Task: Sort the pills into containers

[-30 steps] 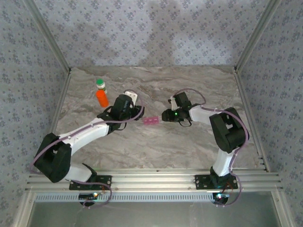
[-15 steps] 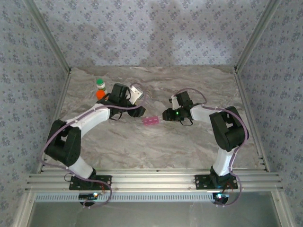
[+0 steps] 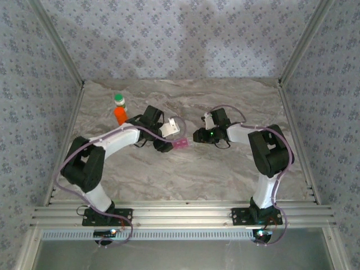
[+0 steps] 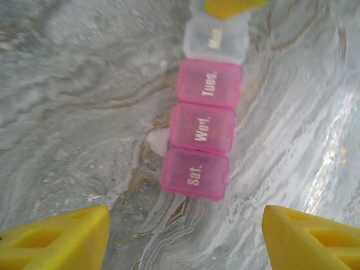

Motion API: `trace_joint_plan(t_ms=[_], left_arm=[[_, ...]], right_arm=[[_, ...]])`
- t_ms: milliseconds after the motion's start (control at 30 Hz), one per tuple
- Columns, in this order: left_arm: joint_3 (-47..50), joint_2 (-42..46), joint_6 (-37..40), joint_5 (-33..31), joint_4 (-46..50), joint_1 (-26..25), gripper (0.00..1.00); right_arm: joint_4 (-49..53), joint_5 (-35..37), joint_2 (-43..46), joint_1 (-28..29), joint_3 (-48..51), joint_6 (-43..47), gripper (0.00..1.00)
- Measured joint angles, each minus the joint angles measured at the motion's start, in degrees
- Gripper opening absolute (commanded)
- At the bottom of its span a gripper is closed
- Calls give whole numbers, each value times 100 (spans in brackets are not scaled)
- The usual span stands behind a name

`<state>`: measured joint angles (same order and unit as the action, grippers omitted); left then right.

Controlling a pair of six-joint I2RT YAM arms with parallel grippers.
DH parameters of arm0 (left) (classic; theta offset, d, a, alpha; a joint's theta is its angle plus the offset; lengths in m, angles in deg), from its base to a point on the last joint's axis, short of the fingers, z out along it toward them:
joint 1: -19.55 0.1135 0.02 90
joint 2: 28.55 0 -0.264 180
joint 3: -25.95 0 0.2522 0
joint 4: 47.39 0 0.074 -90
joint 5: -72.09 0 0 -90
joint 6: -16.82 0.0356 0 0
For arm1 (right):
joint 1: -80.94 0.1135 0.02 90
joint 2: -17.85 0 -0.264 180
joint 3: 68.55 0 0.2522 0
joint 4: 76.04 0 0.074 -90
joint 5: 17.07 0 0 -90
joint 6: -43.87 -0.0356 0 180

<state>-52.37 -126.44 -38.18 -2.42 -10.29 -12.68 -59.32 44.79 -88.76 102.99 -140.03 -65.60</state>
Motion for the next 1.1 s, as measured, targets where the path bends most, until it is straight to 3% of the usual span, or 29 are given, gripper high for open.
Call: trace_joint_plan(t_ms=[267,667,1100], left_arm=[[-332,-542,597,15,448,0,71],[-492,-876,787,13,385,-4,73],[-769,-1054,813,20,387,-4,61]], right_arm=[[-24,-66,-44,-2,-31,0,38],[-28,-125,-96,-2,-74,0,37],[-24,-195,-195,0,-179,2,36]])
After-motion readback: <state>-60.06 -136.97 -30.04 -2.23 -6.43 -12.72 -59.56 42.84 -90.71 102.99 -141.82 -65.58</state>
